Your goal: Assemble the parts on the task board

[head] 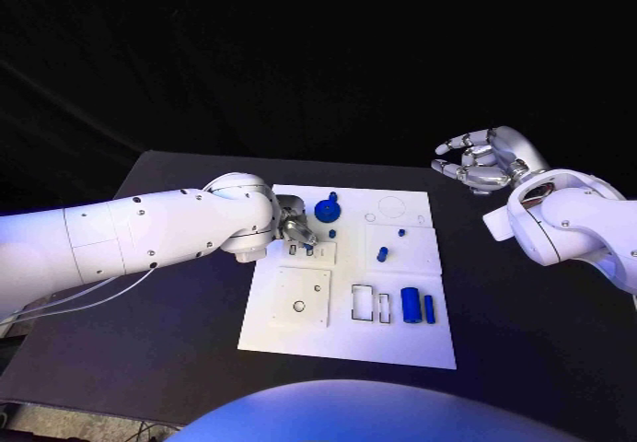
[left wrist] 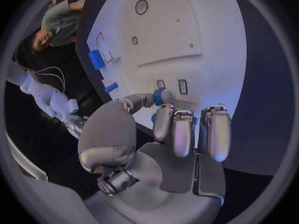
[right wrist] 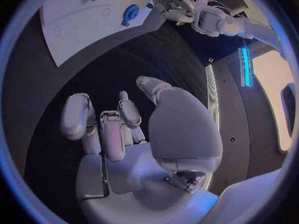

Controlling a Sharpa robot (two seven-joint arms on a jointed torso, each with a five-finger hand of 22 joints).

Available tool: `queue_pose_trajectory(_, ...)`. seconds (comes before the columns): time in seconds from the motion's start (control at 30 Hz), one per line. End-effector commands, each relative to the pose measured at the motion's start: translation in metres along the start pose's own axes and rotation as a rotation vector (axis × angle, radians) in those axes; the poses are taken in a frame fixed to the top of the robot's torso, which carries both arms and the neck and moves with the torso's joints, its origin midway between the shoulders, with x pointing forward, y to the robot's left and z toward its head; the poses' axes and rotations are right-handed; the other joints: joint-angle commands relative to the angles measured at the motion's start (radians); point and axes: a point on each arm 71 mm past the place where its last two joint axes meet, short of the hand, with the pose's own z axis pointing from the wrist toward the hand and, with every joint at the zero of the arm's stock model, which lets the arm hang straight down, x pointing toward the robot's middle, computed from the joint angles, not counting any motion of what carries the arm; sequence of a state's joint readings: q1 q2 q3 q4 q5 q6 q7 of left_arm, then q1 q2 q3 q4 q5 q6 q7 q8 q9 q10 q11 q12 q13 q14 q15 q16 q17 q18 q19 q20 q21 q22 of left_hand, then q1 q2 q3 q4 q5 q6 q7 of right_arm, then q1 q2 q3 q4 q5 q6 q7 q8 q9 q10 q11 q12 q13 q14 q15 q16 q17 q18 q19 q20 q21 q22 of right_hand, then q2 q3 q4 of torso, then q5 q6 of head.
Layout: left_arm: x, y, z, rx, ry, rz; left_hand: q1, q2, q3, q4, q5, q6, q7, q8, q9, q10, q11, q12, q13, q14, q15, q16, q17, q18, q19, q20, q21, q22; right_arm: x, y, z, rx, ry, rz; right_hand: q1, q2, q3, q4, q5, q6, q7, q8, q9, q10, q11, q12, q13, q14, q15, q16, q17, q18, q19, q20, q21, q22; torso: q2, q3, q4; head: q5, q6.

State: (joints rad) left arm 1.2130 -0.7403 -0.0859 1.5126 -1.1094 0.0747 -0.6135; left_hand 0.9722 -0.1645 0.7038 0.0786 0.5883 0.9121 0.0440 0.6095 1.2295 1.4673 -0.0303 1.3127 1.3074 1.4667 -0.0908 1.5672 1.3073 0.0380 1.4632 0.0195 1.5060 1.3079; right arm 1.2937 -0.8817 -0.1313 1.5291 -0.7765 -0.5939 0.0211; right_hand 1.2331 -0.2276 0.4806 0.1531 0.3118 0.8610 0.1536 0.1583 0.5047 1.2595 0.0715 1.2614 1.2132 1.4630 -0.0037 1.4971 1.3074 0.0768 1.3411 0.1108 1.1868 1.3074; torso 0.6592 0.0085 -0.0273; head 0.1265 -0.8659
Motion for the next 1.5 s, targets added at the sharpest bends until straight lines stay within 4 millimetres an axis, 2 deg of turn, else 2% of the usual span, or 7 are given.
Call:
queue_pose_trajectory(0.03,0.0044,-0.0009,0.0008,0.004,0.023,0.033,-0.003,0.008,0.163,-0.167,-0.005,-0.002,-0.009,0.001,0.000,0.011,-0.004,0.006,0.076,0.104,-0.010,0.004,0.263,-0.017,0.059,-0.006,0.005,0.208,0.0012,0.0006,0.0000,-0.009,0.011,-0.005,-0.010,-0.001,0.005,0.000,0.005,-0.005,0.001,0.005,0.002,-0.001,0.001,0.001,-0.001,0.057,0.006,-0.003,0.100,0.015,-0.007,-0.001,-0.007,0.057,0.000,0.0003,0.0008,-0.001,-0.001)
queue_pose_trajectory(0.57,0.0075,0.0015,0.0004,-0.007,0.069,0.052,-0.004,0.008,0.163,-0.166,-0.005,-0.002,-0.009,0.002,-0.001,0.011,-0.004,0.005,0.075,0.104,-0.010,0.004,0.263,-0.017,0.058,-0.006,0.004,0.208,0.0005,-0.0002,-0.0003,-0.006,0.008,-0.006,-0.010,-0.001,0.005,0.000,0.005,-0.005,0.001,0.005,0.002,-0.001,0.001,0.001,-0.001,0.057,0.006,-0.003,0.100,0.015,-0.007,-0.001,-0.007,0.057,0.001,0.0009,0.0006,0.001,-0.007)
queue_pose_trajectory(1.5,0.0080,0.0025,-0.0008,-0.013,0.081,0.002,-0.005,0.010,0.167,-0.166,-0.005,-0.001,-0.009,0.003,-0.001,0.011,-0.004,0.005,0.075,0.104,-0.010,0.004,0.263,-0.018,0.059,-0.007,0.005,0.209,-0.0031,-0.0042,0.0004,0.002,-0.003,-0.011,-0.018,-0.001,0.012,-0.002,0.008,-0.006,0.000,0.007,0.003,-0.002,0.000,0.001,-0.003,0.056,0.006,-0.004,0.099,0.016,-0.008,-0.001,-0.009,0.056,0.002,0.0008,-0.0001,0.001,-0.004)
